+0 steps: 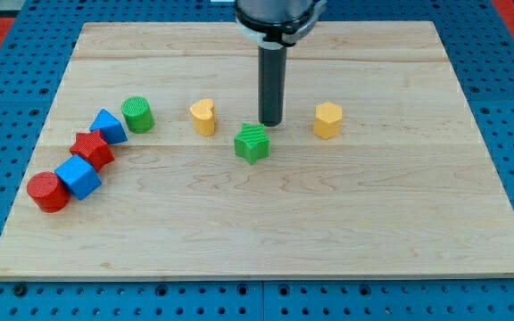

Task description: Move the yellow hexagon to the top right side of the green star

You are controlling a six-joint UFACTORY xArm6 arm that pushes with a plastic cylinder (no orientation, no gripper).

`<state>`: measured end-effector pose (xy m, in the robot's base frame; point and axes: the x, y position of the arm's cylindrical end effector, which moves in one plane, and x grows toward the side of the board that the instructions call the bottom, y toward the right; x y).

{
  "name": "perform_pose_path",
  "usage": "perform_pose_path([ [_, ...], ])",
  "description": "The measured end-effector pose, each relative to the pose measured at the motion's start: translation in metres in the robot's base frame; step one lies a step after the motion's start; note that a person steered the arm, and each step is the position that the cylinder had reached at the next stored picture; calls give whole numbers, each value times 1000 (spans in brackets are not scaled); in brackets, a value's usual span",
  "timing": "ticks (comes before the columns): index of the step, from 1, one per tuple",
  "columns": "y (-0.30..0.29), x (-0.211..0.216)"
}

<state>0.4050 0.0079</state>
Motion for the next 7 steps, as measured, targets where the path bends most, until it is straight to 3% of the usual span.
perform_pose_path([
  [2, 7, 83],
  [3, 107, 69],
  [4, 168, 22],
  [5, 165, -8],
  [7, 114, -15],
])
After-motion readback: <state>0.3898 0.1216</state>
